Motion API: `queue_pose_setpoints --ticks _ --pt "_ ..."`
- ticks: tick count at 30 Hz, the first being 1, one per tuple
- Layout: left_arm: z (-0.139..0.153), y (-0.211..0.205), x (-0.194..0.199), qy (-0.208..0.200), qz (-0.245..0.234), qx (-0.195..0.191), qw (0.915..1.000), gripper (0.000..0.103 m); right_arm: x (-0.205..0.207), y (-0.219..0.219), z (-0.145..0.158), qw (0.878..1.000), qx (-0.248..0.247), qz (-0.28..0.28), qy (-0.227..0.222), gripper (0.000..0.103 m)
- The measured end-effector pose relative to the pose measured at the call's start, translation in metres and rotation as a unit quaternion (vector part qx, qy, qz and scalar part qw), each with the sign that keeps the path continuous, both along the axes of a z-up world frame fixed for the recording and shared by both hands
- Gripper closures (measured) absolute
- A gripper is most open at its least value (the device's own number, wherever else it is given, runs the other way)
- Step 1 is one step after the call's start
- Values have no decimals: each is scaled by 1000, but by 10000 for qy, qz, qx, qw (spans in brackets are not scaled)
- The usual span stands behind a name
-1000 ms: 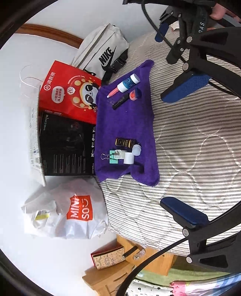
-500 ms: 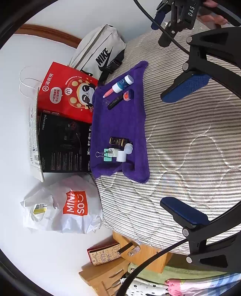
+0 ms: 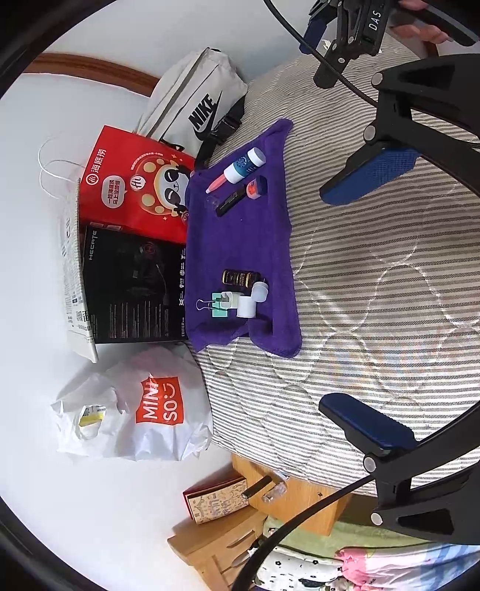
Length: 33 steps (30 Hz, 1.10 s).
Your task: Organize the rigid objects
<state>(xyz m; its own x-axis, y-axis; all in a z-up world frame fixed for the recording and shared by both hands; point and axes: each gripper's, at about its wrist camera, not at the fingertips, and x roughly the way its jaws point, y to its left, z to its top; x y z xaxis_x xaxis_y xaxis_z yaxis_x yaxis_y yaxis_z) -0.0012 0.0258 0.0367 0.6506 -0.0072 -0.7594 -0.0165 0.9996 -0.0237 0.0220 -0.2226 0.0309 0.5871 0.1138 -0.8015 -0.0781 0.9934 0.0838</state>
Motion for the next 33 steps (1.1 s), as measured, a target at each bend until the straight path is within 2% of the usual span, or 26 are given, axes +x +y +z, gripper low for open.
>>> queue_pose_setpoints --ticks 33 --pt "-1 -2 6 94 -94 77 9999 0 2 -1 3 10000 -14 -5 6 0"
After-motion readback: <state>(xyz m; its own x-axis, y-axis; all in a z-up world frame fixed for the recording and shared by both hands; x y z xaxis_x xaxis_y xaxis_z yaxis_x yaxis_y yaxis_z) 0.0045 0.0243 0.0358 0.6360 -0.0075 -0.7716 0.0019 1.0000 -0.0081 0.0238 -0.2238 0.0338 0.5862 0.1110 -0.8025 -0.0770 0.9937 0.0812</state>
